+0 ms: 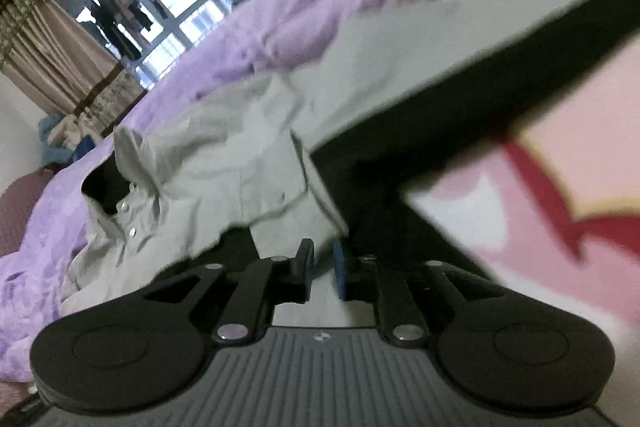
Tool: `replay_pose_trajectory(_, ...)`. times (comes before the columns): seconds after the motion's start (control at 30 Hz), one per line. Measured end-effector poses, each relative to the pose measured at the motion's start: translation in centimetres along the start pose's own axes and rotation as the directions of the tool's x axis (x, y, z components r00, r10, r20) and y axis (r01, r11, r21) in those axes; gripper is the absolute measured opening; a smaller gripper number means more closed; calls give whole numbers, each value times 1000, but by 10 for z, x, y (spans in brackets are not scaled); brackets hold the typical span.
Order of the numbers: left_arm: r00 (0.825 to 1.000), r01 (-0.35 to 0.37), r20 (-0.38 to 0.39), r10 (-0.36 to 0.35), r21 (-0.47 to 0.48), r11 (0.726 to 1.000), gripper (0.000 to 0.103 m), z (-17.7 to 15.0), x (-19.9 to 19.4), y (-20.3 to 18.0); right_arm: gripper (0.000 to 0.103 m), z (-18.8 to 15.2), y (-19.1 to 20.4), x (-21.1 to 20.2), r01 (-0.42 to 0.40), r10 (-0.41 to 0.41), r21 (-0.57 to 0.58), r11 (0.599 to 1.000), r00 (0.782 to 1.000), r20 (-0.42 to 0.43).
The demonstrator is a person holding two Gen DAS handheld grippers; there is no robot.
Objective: Fold large clothes
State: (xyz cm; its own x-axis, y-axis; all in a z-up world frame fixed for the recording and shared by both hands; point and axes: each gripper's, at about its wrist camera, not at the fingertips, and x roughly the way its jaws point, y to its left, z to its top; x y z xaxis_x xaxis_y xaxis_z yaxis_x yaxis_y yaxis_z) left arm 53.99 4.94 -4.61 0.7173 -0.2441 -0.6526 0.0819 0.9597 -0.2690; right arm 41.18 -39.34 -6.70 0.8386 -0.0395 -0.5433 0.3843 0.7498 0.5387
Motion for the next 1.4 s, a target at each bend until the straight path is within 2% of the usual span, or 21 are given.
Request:
replay_pose_trajectory(0.07, 999, 2, 52, -4, 36, 999, 65, 5, -13, -6, 19, 4, 15, -15, -24, 29, -74, 997, 997, 69)
replay_pose_trajectory(0.13, 997, 0, 81, -5, 64, 998, 65, 11, -21, -13, 19, 7, 32, -21, -55, 68, -138, 989, 993, 94)
replay_pose_trajectory(0.23, 998, -9, 64, 3, 80, 997, 65, 13, -14, -17, 19, 8, 52, -12, -86, 101, -190, 978, 992, 70)
replay_pose_trajectory(0.33, 999, -24, 29, 21, 91, 996, 65, 7, 0, -16, 19, 2, 59, 9, -60, 69, -214, 975, 997, 32)
replay_pose_trajectory(0.5, 998, -48, -27, 51, 104, 993, 65, -6, 26, -11, 18, -12, 45, 38, 18, -22, -214, 977, 1000, -16)
replay_pose_trajectory(0.6, 998, -53, -17, 56, 124, 991, 65, -8, 27, -12, 18, -16, 31, 33, -14, 11, -183, 983, 1000, -17)
replay_pose_trajectory(0.67, 998, -51, -22, 54, 126, 991, 65, -6, 24, -12, 19, -13, 26, 26, -6, 1, -181, 984, 1000, -23)
replay_pose_trajectory(0.73, 999, -39, -27, 43, 117, 992, 65, -4, 19, -11, 23, -5, 20, 16, 1, -4, -173, 985, 1000, -17)
replay_pose_trajectory(0.77, 999, -34, -23, 37, 113, 993, 65, -4, 15, -11, 29, 0, 15, 11, -7, 6, -166, 986, 1000, -7)
replay_pose_trajectory(0.8, 999, -32, -15, 34, 113, 993, 65, -4, 10, -11, 40, 8, 5, 1, -10, 12, -153, 988, 1000, 15)
replay_pose_trajectory(0.87, 999, -39, 3, 39, 122, 992, 65, -4, 0, -11, 53, 25, -17, -13, 18, -11, -122, 992, 998, 62)
replay_pose_trajectory(0.9, 999, -41, 8, 41, 130, 991, 65, -4, -4, -11, 54, 31, -30, -20, 38, -29, -110, 993, 996, 83)
replay_pose_trajectory(1.03, 998, -61, 18, 59, 149, 987, 65, -9, -15, -9, 54, 61, -99, -44, 155, -155, 6, 988, 979, 133)
replay_pose_trajectory(1.23, 995, -96, 7, 96, 149, 984, 65, -15, -12, -10, 54, 92, -194, -51, 230, -264, 229, 946, 955, 133)
replay_pose_trajectory(1.27, 995, -99, 4, 100, 149, 984, 65, -15, -11, -11, 50, 95, -207, -48, 231, -272, 264, 937, 953, 131)
replay_pose_trajectory(1.4, 993, -111, -8, 114, 155, 982, 65, -15, -4, -18, 51, 107, -246, -48, 110, -198, 395, 912, 962, 188)
